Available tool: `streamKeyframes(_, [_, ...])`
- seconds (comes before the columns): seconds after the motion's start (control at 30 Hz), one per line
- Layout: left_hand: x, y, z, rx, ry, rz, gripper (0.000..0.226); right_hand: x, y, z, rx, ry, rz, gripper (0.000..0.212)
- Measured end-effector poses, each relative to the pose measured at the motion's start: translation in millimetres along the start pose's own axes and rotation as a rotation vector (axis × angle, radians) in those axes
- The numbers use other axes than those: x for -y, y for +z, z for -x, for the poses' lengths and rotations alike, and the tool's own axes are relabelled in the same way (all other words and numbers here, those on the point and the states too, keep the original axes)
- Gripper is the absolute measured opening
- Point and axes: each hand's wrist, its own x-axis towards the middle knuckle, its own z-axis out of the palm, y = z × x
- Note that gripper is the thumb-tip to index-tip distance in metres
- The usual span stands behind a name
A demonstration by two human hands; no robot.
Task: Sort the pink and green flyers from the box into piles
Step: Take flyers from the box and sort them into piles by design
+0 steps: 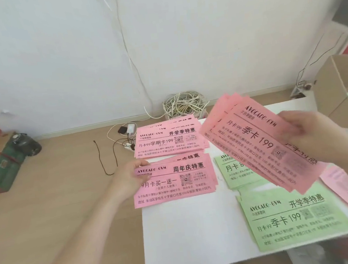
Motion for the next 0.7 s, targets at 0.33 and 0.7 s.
streamKeyframes(0.33, [0.5, 17.2, -8.1, -0.103, 0.074, -0.147, 0.027, -7.4, -0.1, 15.3, 0.195, 0.108, -0.065, 0.022])
streamKeyframes(0.7, [-39.2, 16.0, 55.3, 0.316, 0.053, 0.767, 0.047, 28.1, 59.6, -24.8, 0.651, -0.063, -0.438, 0.023])
